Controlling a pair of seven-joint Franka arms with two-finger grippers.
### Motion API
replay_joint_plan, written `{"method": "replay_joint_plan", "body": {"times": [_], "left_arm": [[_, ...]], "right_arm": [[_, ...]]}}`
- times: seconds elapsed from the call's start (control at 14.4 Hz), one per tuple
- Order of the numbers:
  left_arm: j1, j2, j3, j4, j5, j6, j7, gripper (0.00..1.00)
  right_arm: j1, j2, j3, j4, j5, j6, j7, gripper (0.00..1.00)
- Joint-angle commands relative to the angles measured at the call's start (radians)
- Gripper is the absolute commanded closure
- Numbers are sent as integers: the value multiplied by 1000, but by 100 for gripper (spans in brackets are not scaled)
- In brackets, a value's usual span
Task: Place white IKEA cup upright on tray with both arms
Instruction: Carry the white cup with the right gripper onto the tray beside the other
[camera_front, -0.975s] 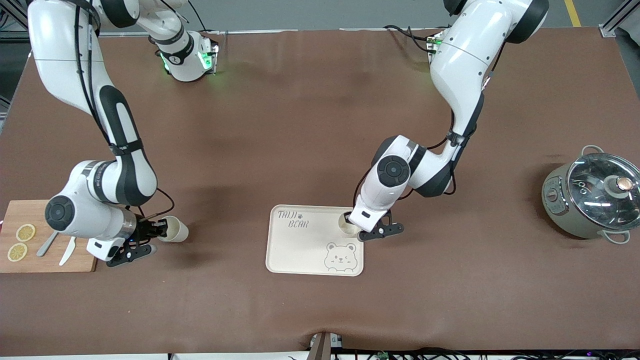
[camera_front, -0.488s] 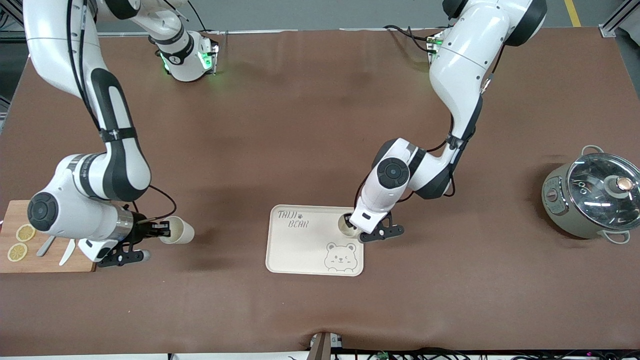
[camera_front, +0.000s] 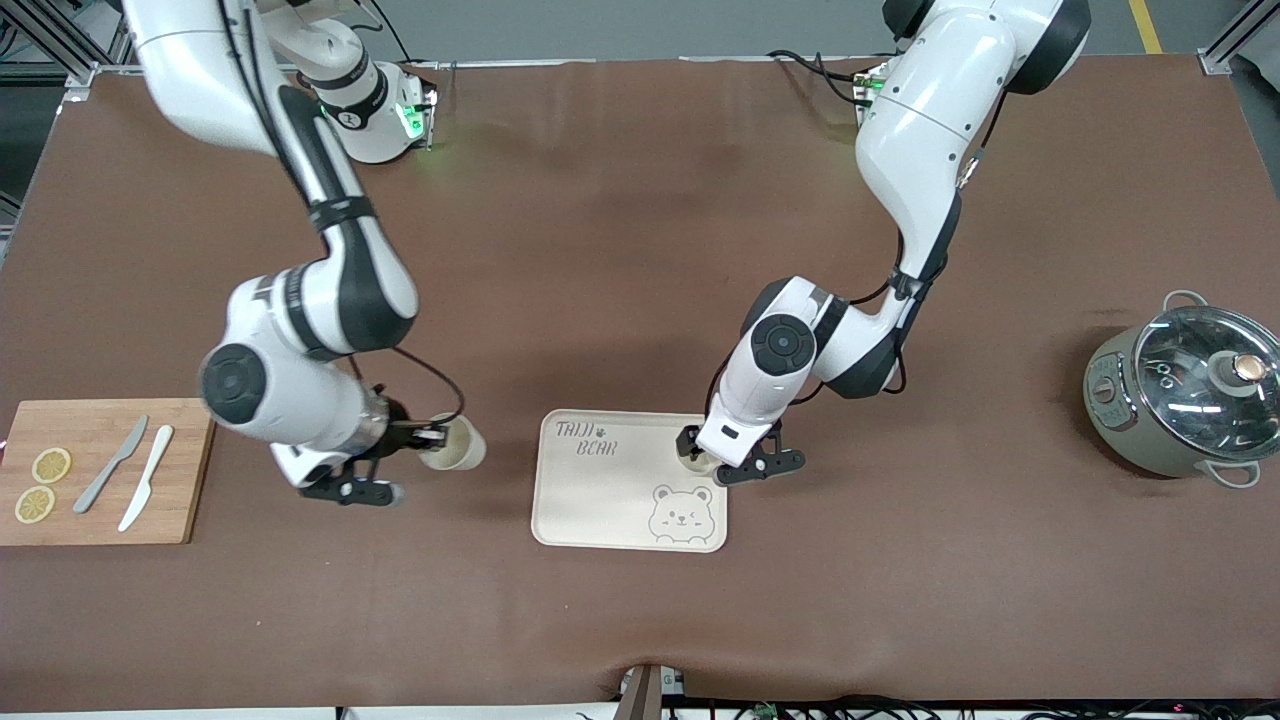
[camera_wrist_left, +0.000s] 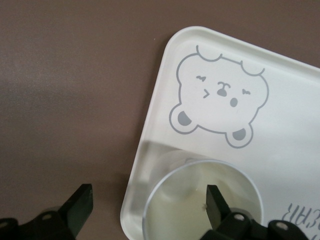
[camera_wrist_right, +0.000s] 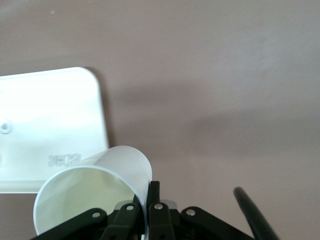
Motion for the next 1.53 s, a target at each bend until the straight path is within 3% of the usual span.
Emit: {"method": "replay_joint_plan", "body": {"times": [0.0, 0.35, 0.63, 0.98, 1.18, 1.46], "left_arm": [[-17, -8, 15, 12, 27, -14, -39, 0], [-16, -66, 9, 14, 26, -143, -50, 0], [-13, -104, 9, 15, 24, -215, -48, 0], [15, -176, 13, 12, 30, -342, -24, 0], [76, -250, 9, 8, 23, -461, 86, 0], [145, -305, 6, 8, 16, -518, 191, 0]], "right_arm": [[66, -1, -12, 12, 6, 4, 160, 100], [144, 31, -17, 25, -11, 109, 350, 100], [175, 72, -17, 30, -85, 198, 487, 100], [195, 124, -15, 30, -109, 284, 530, 100], [209, 163, -17, 29, -111, 343, 544, 100], [223, 190, -17, 29, -111, 379, 547, 100]]}}
